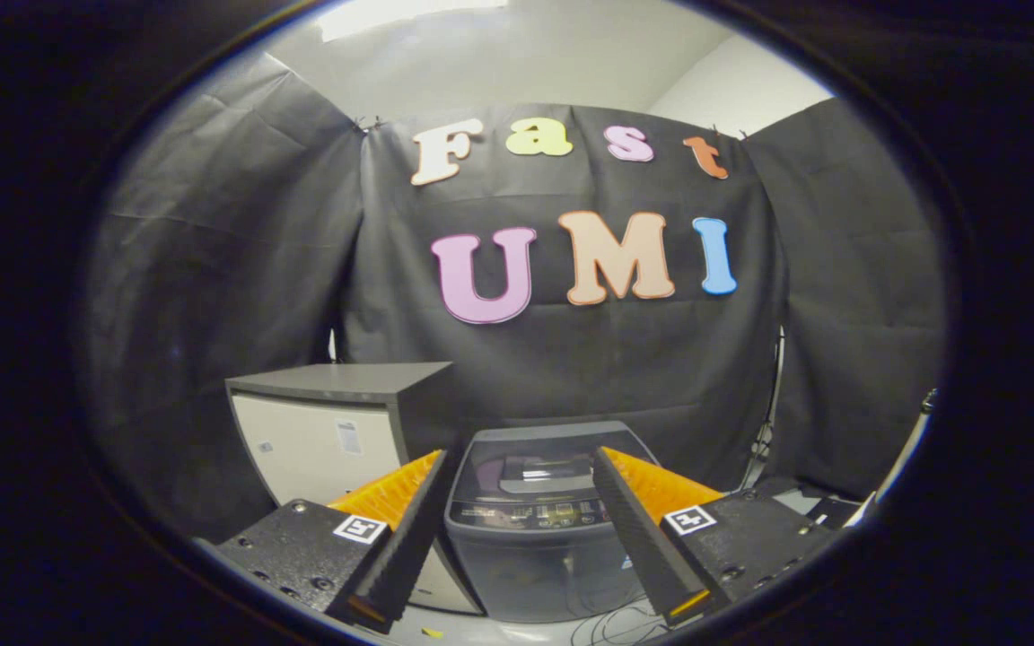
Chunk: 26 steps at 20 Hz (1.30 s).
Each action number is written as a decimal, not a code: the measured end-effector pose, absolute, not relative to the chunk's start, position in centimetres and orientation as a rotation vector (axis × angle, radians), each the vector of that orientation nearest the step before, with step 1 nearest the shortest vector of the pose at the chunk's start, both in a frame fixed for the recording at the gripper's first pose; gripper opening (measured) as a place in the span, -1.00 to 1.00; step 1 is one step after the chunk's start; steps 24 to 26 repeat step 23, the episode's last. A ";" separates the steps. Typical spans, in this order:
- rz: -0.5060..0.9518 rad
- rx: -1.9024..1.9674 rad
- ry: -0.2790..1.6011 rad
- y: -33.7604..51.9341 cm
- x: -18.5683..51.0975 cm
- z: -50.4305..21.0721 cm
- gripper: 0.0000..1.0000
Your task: Put the clothes into the washing machine and then close the washing machine lid.
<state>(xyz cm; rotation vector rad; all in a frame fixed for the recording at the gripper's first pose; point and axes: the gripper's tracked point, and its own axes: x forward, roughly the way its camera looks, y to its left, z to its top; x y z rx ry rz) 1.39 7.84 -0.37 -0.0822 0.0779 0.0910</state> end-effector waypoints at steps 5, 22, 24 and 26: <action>0.043 -0.079 0.039 6.2 1.1 0.7 0.92; 0.028 0.024 0.010 4.6 1.0 -0.9 0.93; 0.028 0.023 0.007 4.6 0.9 -1.0 0.94; 0.028 0.023 0.007 4.6 0.9 -1.0 0.94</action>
